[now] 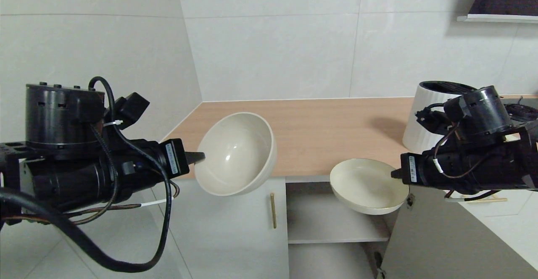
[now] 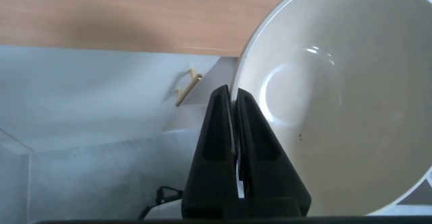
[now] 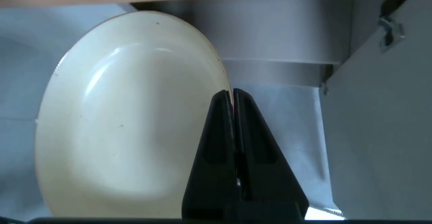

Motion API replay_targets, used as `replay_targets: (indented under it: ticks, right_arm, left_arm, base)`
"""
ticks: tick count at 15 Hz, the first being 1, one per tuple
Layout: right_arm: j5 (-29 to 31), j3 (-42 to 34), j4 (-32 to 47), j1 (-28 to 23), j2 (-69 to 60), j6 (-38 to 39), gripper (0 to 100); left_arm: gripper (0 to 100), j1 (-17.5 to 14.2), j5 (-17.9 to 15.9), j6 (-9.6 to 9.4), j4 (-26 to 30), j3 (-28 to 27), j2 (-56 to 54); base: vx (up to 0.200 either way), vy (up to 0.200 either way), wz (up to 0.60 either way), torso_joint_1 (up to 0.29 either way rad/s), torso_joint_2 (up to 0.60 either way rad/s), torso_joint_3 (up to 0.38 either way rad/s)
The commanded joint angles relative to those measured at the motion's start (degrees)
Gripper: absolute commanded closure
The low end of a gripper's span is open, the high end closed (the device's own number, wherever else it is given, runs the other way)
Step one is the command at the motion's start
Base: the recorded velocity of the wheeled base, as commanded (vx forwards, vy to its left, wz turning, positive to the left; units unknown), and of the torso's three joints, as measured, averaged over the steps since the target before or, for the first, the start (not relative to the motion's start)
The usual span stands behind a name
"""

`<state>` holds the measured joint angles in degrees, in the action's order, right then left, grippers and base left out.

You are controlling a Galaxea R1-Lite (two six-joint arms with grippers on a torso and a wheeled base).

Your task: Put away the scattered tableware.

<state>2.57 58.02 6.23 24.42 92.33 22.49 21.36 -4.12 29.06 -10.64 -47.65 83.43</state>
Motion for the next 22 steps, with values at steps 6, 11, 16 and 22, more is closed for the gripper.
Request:
replay_targets:
  ticks: [6, 11, 16, 22]
  right_arm:
    - [0.15, -0.01, 0.01, 0.02, 2.77, 0.01, 100]
    - [0.15, -0.1, 0.01, 0.19, 4.52, 0.01, 100]
    - [0.15, -0.1, 0.01, 0.19, 5.4, 0.01, 100]
    - [0.15, -0.1, 0.01, 0.19, 6.37, 0.01, 100]
  left_arm:
    - [100, 0.0, 0.08, 0.12, 0.01, 0.1, 1.47]
    - [100, -0.09, 0.08, 0.21, -0.08, 0.28, 2.0]
    - [100, -0.09, 0.08, 0.21, -0.17, 0.28, 2.44]
    - [100, -0.09, 0.08, 0.21, -0.17, 0.28, 2.17]
  base:
    - [0.0, 0.0, 0.0, -0.024, 0.05, 0.031]
    - [0.0, 0.0, 0.0, -0.184, 0.45, 0.25]
    - [0.0, 0.0, 0.0, -0.193, 0.48, 0.287]
    - [0.0, 0.0, 0.0, -0.155, 0.46, 0.3]
